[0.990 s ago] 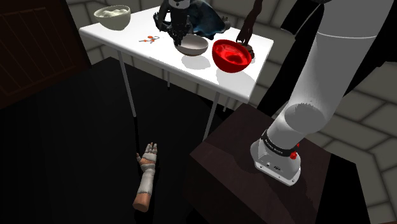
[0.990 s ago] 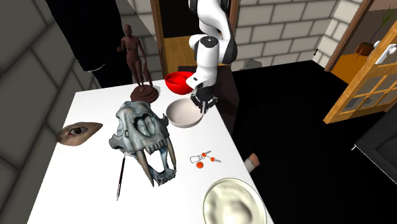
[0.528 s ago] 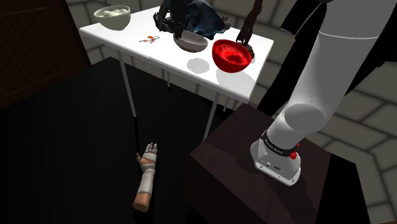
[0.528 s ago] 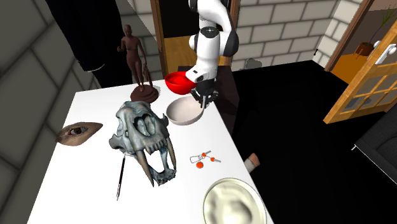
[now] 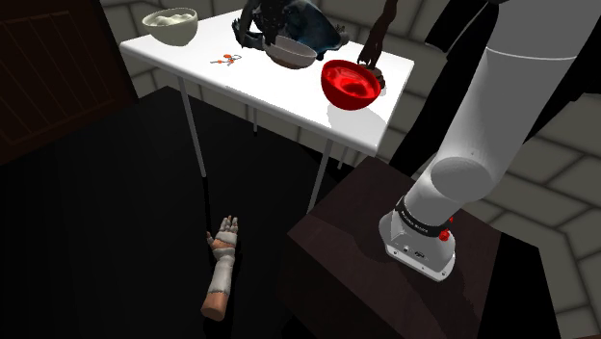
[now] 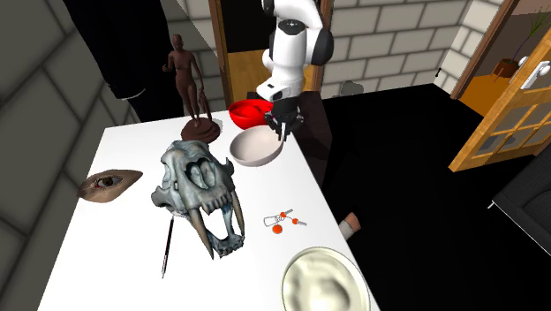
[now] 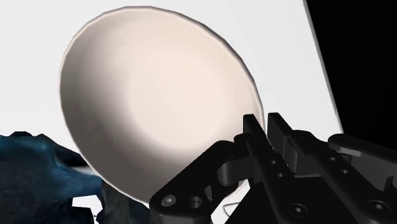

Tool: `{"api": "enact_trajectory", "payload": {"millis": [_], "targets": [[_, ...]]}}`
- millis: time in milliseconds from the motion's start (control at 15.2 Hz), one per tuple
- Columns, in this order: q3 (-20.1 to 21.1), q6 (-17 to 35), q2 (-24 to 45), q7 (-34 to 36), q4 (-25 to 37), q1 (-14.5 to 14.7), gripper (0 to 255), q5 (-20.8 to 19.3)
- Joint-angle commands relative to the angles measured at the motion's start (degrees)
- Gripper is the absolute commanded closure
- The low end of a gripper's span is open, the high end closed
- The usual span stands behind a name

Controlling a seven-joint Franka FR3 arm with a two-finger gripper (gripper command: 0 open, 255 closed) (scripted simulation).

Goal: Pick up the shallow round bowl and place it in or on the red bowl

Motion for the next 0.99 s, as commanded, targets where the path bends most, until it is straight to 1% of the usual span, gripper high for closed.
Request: {"api": "enact_trajectory", "payload": {"millis": [0,924], "targets": [[0.0,-1.51,-0.01,-0.05,1.5,0.01,255,0.01],[0.0,-12.69,0.96,-0.49,13.67,0.01,255,0.13]]}}
